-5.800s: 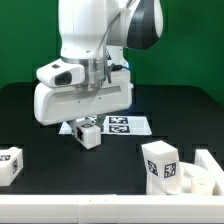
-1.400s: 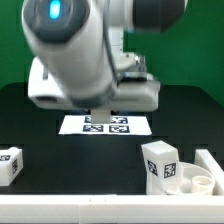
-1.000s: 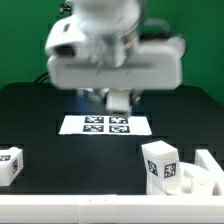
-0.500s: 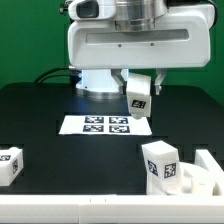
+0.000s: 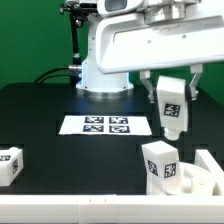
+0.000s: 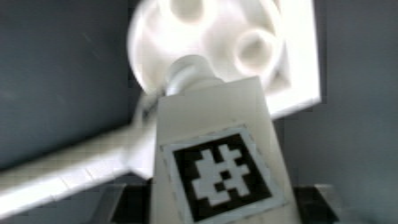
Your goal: Assemble stool
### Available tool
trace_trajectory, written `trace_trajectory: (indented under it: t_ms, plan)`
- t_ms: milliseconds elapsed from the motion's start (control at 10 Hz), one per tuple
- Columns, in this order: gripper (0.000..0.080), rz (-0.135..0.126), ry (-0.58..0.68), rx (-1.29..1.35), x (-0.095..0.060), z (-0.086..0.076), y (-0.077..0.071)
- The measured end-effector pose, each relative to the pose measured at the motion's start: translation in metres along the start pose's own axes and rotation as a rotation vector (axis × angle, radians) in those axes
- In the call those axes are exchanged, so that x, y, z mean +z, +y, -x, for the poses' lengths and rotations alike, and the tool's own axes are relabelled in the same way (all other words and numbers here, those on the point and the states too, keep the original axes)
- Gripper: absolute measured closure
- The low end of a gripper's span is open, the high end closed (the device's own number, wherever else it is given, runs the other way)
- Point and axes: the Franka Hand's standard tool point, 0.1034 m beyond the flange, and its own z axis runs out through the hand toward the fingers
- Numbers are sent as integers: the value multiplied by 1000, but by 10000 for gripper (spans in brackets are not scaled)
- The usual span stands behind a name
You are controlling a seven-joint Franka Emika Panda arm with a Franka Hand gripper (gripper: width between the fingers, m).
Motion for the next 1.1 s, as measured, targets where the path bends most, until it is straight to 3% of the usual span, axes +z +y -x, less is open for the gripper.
trace_trajectory:
  t_ms: [100, 300, 500, 700, 1100]
  plan:
    - [478, -10, 101, -10, 1, -2, -1]
    - [478, -15, 153, -10, 7, 7, -4]
    - [478, -41, 231, 1, 29, 12, -20]
    - [478, -54, 232, 39, 41, 21, -33]
    - [478, -42, 225, 19, 49, 25, -28]
